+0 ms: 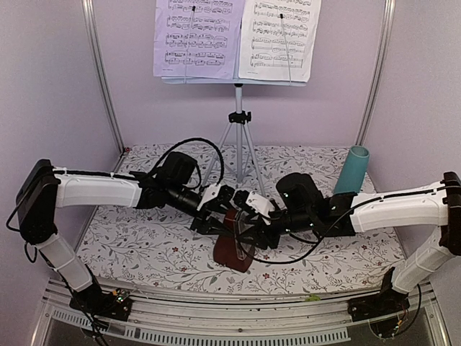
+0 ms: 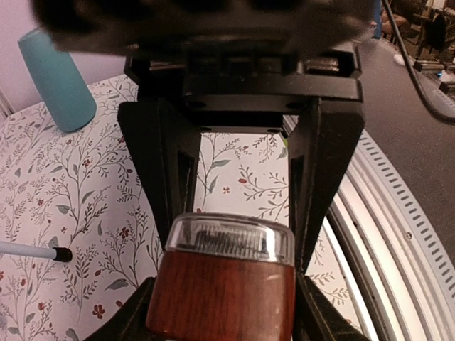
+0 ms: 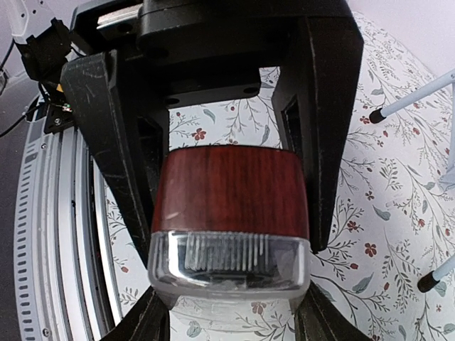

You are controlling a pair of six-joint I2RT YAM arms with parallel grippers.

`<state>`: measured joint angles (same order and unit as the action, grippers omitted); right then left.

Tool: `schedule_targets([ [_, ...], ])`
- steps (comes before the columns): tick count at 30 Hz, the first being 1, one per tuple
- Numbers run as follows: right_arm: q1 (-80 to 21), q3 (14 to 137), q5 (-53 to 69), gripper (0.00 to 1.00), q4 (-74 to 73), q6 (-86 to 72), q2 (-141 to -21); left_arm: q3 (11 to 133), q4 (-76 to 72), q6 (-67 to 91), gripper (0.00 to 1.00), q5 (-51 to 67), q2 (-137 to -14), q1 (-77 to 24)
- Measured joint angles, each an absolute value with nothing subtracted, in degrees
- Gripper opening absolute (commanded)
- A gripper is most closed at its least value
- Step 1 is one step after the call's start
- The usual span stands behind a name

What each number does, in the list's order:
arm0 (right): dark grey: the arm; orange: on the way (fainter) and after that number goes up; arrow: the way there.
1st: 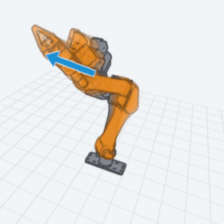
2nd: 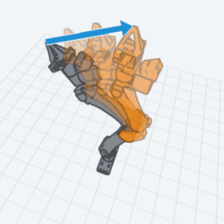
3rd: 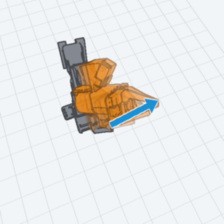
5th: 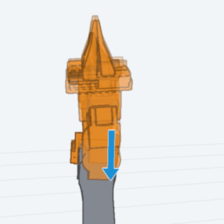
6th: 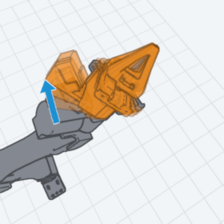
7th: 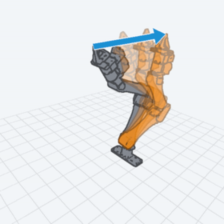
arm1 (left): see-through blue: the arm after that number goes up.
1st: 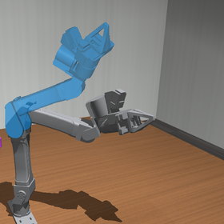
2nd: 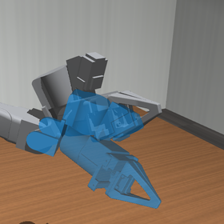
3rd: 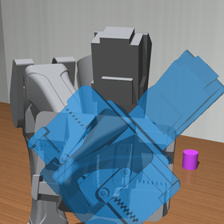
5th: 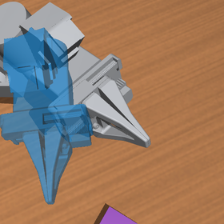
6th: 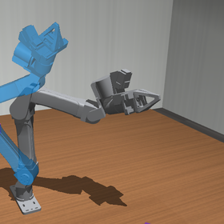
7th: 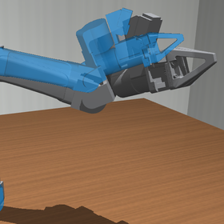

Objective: Set up the instrument practice props
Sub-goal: Open the cover of the metronome.

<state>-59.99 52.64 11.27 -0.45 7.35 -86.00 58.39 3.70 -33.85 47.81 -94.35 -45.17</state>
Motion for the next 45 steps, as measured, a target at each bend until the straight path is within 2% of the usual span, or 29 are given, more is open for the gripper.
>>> schedule_targets([
  [7, -61.8, 48.1, 5.1, 0.00, 5.4, 7.7, -84.1, 58.3, 3.7, -35.5, 0.00, 49.3, -94.3, -45.2],
  [14, -53.9, 49.8, 21.6, 0.00, 5.5, 6.0, -86.5, 58.3, 2.2, -31.9, 0.00, 46.4, -94.4, -45.7],
  [18, -52.9, 50.9, 24.3, 0.00, 4.7, 5.3, -87.3, 58.3, 1.9, -30.6, 0.00, 45.5, -94.2, -45.7],
  [21, -55.2, 51.0, 20.8, 0.00, 3.8, 5.5, -86.8, 58.2, 1.8, -30.9, 0.00, 45.8, -94.2, -45.6],
  [28, -63.5, 49.4, 4.2, 0.00, 3.2, 7.6, -84.2, 58.1, 2.7, -34.5, 0.00, 50.1, -94.7, -45.1],
  [32, -64.5, 48.2, 0.7, 0.00, 4.8, 7.8, -83.6, 58.3, 2.7, -35.4, 0.00, 51.2, -95.2, -45.1],
  [41, -53.3, 51.6, 20.7, 0.00, 1.5, 3.8, -86.0, 59.2, 1.8, -31.2, 0.00, 46.7, -95.4, -45.8],
  [45, -52.8, 52.2, 23.0, 0.00, 1.0, 2.2, -86.3, 59.2, 1.4, -30.3, 0.00, 45.7, -95.4, -45.8],
])
